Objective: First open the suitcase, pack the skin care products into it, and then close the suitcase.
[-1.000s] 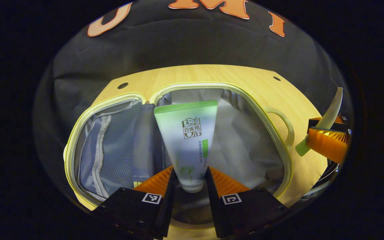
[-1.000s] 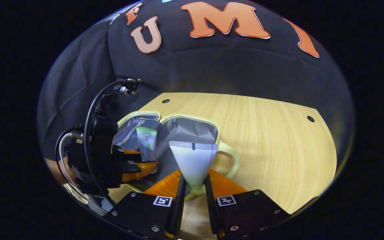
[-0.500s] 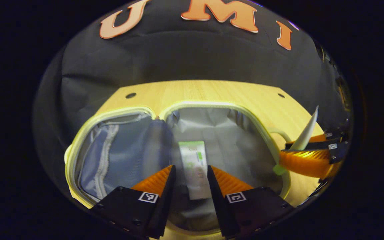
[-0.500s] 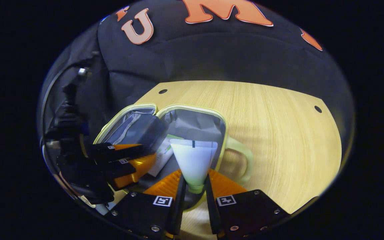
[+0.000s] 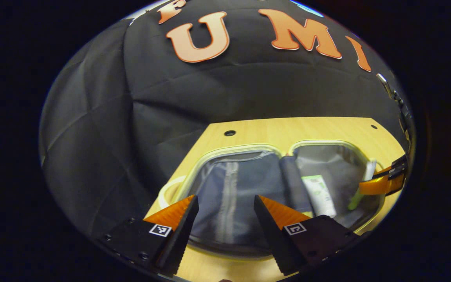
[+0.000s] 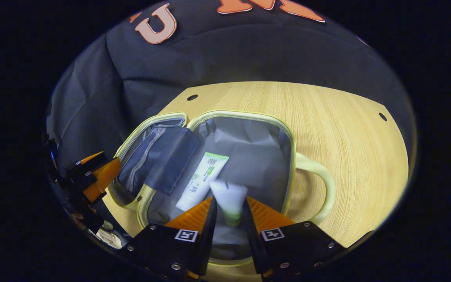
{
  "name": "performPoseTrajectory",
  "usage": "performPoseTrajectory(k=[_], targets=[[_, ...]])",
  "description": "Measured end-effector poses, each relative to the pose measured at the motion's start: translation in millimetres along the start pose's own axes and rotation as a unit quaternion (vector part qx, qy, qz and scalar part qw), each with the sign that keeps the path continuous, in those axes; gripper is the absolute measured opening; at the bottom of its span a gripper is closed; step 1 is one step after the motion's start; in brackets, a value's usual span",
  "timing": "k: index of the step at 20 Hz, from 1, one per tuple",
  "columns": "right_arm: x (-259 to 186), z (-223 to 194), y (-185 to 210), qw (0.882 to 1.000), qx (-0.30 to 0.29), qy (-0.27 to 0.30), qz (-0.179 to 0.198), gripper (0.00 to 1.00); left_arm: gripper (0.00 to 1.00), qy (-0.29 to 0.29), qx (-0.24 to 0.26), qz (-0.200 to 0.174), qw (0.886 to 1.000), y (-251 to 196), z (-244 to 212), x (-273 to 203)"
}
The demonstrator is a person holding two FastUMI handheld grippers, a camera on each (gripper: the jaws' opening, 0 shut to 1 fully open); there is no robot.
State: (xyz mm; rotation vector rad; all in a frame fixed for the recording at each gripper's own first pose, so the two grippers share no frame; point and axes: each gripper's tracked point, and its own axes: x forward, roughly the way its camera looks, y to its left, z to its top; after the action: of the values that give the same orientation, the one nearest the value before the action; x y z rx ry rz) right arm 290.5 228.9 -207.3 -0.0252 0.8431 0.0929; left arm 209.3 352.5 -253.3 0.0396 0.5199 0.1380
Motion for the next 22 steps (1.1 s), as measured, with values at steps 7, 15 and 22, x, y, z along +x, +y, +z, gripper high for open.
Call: performPoseTrajectory(k=[7, 15, 22], targets=[[-28.6, 20.4, -7.3, 0.998, -0.02, -0.048, -0.025, 0.74, 0.88, 0.022, -0.096, 0.046, 0.994, 86.0, -15.1, 28.6], [-72.5, 43.1, -24.5, 0.994, -0.039, -0.088, -0.046, 0.84, 0.93, 0.071, -0.217, 0.009, 0.974, 131.8, -35.7, 77.2], [-94.6, 56.4, -59.0, 0.991, -0.036, -0.11, -0.072, 0.86, 0.89, 0.076, -0.349, -0.07, 0.932, 119.8, -28.3, 94.8]])
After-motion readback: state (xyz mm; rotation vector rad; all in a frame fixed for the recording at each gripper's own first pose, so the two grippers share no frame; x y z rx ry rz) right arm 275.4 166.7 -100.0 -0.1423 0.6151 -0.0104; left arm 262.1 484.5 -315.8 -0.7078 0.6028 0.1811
